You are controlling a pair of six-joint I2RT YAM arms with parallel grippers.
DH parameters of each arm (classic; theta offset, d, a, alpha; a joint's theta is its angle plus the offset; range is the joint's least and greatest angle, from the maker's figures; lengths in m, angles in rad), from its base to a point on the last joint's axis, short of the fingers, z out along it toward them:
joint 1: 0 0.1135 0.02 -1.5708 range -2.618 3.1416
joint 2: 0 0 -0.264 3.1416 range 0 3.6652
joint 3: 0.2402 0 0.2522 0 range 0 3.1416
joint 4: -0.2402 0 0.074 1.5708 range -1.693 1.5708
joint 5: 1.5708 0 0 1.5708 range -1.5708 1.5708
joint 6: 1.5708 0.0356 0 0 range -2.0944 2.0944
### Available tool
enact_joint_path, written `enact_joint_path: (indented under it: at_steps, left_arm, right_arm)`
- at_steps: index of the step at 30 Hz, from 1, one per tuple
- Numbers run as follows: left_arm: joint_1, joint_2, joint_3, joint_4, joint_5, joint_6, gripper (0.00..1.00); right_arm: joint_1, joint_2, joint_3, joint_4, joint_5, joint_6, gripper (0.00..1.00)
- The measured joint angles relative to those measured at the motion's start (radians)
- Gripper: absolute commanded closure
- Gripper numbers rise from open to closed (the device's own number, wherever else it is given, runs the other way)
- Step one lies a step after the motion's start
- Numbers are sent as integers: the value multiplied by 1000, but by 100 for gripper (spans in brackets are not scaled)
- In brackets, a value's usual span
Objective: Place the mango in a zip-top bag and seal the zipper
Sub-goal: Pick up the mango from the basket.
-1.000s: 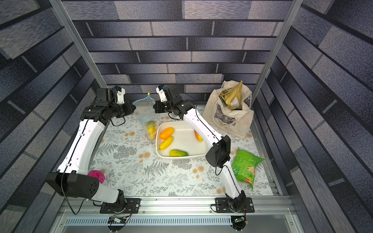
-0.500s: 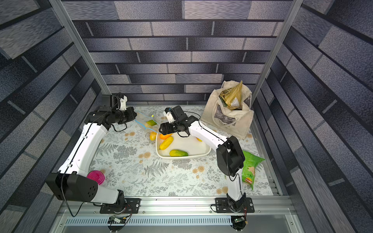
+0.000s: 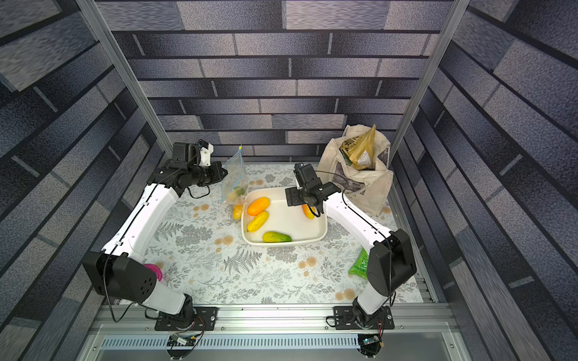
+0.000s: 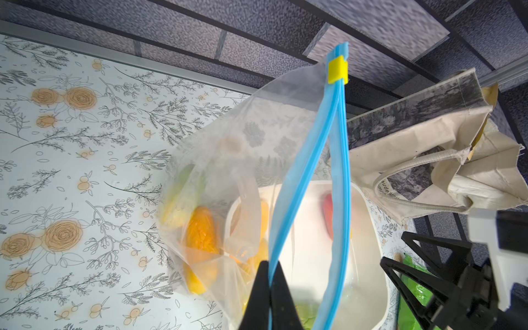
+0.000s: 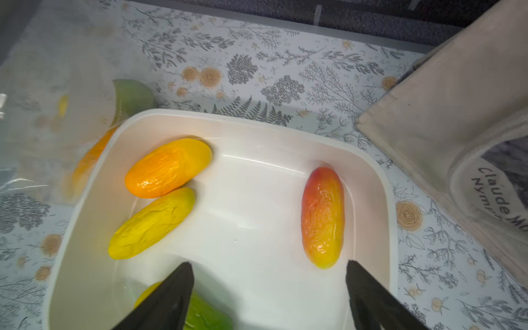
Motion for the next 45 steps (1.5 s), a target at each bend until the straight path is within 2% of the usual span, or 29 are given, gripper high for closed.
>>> enact_joint_path:
  at_steps: [10,15,16,20,23,25,27,31,36,40,45]
  left_arm:
    - [-29,35,6,2,1,-3,100]
    - [-28,35,6,22,37,-8,100]
    - [-25,35,6,32,55,-16,100]
    - [-1,31,6,66,108,-45,100]
    - [12,23,6,73,125,-55,100]
    - [18,20,6,76,128,-57,100]
    - [20,18,6,76,130,-60,100]
    - [20,18,6,79,138,-76,100]
    - [24,18,6,83,151,-83,100]
    - [24,18,5,89,151,-83,100]
    - [24,18,5,90,155,-83,100]
  right_arm:
    - [-56,325,156,-123,79,7,24]
    - [-62,394,221,-143,130,7,26]
    - [-64,406,233,-151,130,5,29]
    - [-68,457,278,-163,129,3,53]
    - [-70,459,280,-159,118,3,65]
    - [-71,459,281,-159,111,1,67]
    - [-72,459,284,-161,103,-5,74]
    - [-72,453,283,-160,74,-13,74]
    - [-72,368,204,-132,-37,-10,73]
    - [-72,307,182,-88,-109,2,77]
    - [-72,249,76,42,-206,40,83]
